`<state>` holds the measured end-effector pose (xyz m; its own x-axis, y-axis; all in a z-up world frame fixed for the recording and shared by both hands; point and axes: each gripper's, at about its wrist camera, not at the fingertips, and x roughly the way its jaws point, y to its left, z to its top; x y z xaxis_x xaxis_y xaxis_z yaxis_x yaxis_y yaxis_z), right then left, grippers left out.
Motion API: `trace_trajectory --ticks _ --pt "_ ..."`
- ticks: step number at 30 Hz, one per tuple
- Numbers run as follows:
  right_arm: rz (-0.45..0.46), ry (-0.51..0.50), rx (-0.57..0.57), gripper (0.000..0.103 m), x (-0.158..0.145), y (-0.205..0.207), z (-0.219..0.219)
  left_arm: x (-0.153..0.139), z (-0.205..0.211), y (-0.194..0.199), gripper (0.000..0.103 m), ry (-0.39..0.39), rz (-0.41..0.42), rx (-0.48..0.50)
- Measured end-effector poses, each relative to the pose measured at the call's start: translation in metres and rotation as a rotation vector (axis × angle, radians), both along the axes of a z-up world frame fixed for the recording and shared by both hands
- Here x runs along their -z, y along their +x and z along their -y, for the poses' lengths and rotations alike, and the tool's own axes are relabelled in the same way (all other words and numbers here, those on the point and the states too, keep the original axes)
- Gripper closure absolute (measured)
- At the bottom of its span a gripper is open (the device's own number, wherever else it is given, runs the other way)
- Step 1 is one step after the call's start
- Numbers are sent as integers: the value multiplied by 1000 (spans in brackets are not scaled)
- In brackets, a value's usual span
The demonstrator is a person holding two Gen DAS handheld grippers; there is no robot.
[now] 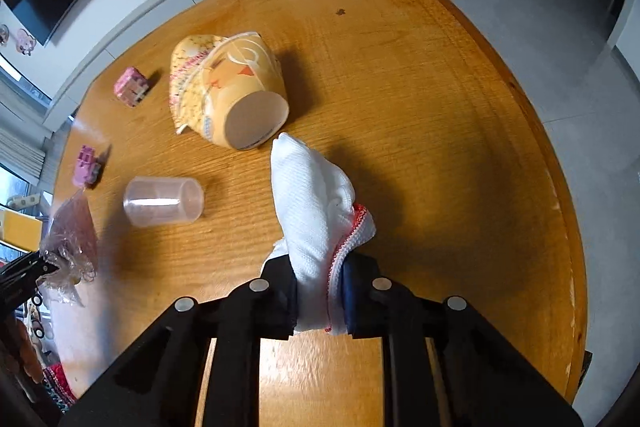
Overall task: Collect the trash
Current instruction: 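Grasp the pink-and-clear plastic bag with the left gripper while the right grasps the white glove, then carry plastic bag and glove over the bin and open both grippers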
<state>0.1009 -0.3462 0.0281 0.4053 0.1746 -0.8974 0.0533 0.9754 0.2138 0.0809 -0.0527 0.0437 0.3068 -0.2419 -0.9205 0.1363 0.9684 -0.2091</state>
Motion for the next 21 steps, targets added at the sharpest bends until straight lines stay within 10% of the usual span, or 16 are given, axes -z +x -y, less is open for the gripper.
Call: trace_trajectory --ticks 21 --pt "130 -50 161 84 -51 -223 101 -60 195 -120 74 -42 152 396"
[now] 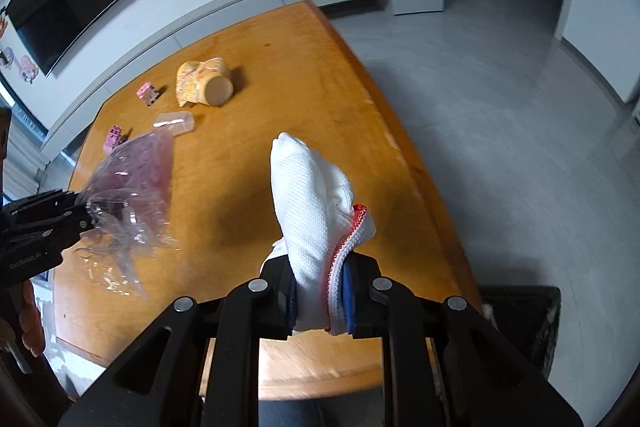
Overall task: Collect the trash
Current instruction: 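Carry plastic bag and glove over the bin and open both grippers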
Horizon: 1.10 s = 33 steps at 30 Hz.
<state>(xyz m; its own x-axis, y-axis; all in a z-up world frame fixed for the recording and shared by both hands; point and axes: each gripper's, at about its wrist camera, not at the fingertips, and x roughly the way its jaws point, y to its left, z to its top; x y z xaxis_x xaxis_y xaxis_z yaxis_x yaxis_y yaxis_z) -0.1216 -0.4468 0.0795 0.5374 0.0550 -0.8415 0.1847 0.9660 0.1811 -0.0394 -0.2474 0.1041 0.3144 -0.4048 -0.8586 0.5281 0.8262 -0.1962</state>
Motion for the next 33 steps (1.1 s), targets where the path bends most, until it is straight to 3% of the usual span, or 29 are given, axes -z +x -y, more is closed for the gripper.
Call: trace_trajectory --ticks 9,14,21,22,24,25,26,27,28,30,33 --pt "-29 -35 201 84 21 -110 76 22 136 -69 73 23 -22 275" --pt "-43 -14 342 84 39 -171 118 48 204 -112 73 78 -34 416" --pt "-71 10 446 84 61 -222 148 86 265 -171 73 151 -72 579" --pt "-77 13 456 78 63 -227 152 89 268 -177 72 158 -72 595" --pt "-87 14 492 51 66 -233 157 98 277 -191 72 176 -75 632" --pt "-78 7 512 33 65 -236 159 100 281 -196 70 180 -75 648" --pt "-72 -3 528 29 64 -240 161 105 285 -204 66 188 -73 672" --pt "-65 -6 536 29 63 -242 163 105 289 -208 41 197 -67 682" --pt "-59 -1 538 29 62 -244 163 105 292 -213 4 208 -51 688" --pt "-51 2 545 29 60 -246 164 99 293 -220 6 192 19 685" --pt "-46 -6 535 29 58 -242 164 93 290 -213 6 178 -5 678"
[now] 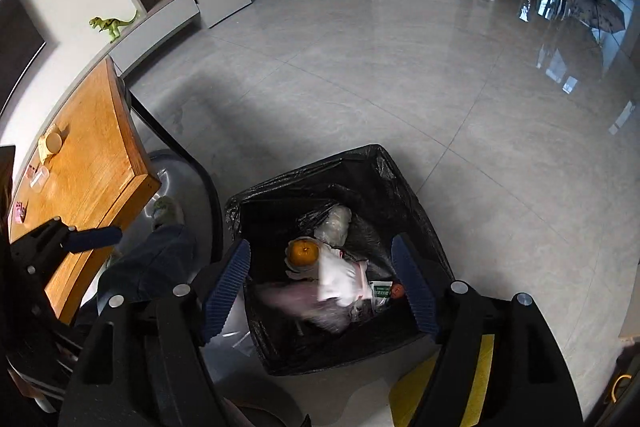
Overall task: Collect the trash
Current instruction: 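Carry plastic bag and glove over the bin and open both grippers, then move both tools back over the table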
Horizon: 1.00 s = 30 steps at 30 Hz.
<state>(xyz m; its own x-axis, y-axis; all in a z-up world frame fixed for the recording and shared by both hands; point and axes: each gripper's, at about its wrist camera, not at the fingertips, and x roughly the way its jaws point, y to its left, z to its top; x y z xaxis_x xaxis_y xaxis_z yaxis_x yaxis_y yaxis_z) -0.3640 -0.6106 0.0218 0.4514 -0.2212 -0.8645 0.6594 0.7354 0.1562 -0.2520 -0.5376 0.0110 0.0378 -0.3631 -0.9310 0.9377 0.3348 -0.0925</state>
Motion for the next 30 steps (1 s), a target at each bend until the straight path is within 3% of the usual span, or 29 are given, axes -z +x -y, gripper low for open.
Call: trace_trajectory --ticks 7,17,22,30 --pt "-3 -12 -37 29 -6 10 -12 -16 -16 29 6 -51 -17 -84" --pt "-21 -30 -107 29 -14 45 -36 -22 -41 40 6 -99 -30 -168" --pt "-13 -38 -176 29 -25 79 -58 -31 -62 54 6 -127 -7 -206" --pt "-3 -53 -328 29 -40 150 -102 -43 -115 107 6 -171 -5 -343"
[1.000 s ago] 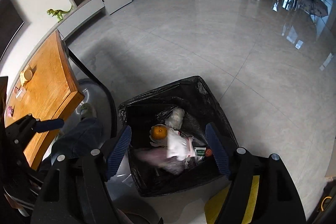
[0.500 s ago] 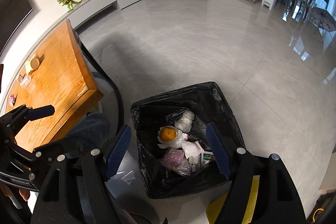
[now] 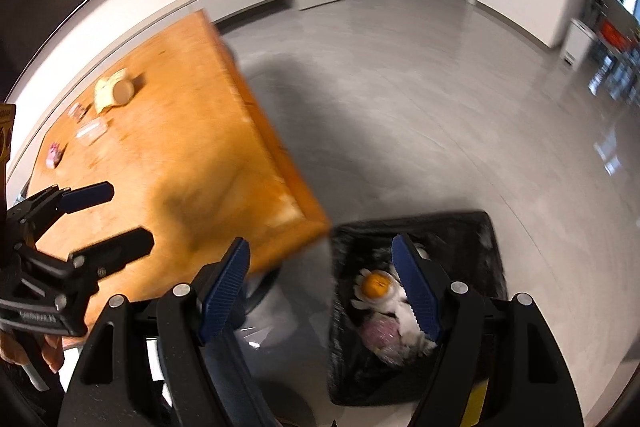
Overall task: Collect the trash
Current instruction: 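Move both tools back over the table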
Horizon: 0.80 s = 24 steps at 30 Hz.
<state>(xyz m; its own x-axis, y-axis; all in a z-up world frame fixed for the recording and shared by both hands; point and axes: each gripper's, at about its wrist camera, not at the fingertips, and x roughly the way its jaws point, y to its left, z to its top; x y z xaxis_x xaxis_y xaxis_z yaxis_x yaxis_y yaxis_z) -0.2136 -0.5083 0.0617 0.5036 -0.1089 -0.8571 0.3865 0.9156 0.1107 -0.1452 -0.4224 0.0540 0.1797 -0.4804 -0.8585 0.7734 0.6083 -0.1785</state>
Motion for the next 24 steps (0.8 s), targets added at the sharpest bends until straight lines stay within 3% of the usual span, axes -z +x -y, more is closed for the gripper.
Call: trace_trajectory --ticks 7,16,19,24 --pt "-19 1 -133 29 -2 71 -42 -7 -66 60 6 -9 16 -194" --pt "-55 17 -253 29 7 148 -87 0 -162 175 6 118 86 -540" --pt "-62 24 -280 29 9 171 -97 10 -177 206 6 144 67 -600" --pt "-67 21 -317 29 8 208 -115 33 -179 247 6 190 30 -616"
